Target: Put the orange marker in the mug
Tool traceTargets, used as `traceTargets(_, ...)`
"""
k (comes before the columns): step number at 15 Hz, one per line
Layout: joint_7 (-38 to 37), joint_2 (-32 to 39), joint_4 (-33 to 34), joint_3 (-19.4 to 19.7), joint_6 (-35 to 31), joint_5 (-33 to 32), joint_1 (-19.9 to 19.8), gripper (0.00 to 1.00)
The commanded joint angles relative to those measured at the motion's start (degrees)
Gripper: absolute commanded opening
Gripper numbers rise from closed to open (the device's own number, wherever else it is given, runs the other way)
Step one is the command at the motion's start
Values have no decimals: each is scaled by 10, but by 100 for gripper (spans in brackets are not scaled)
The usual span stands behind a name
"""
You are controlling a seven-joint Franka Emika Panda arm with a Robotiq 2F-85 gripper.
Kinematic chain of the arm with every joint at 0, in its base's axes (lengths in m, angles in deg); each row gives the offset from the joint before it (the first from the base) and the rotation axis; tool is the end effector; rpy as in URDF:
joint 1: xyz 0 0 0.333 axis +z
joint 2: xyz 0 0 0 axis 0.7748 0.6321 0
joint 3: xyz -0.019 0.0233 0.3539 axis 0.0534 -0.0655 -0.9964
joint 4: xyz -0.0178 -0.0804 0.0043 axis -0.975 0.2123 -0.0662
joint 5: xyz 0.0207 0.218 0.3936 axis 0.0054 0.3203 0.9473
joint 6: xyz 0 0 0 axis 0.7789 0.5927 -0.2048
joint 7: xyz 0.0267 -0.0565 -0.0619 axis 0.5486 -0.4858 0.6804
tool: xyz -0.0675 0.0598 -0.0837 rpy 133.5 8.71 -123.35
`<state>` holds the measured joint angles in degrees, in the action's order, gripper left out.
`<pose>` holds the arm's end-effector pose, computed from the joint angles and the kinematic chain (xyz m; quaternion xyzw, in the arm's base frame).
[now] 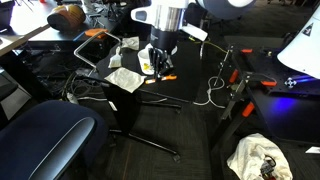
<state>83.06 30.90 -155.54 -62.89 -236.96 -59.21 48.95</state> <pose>0.5144 0.1058 0.1051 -0.9448 -0.3121 -0.0976 0.0218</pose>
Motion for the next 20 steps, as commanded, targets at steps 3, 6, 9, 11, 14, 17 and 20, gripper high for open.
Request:
traceTargets(3, -77, -114, -38, -6, -38, 17, 3, 3)
traceTargets(6, -131, -147, -41, 29, -68, 24, 25, 3)
traceTargets(9, -190, -166, -40, 114, -93, 24, 81, 3)
traceTargets(11, -227, -168, -36, 197, -106, 24, 137, 3)
traceTargets(14, -271, -142, -22, 338, -136, 42, 244, 3)
traceTargets(17, -285, -95, -13, 463, -171, 107, 368, 3)
traceTargets(20, -285, -62, -21, 529, -181, 190, 465, 3)
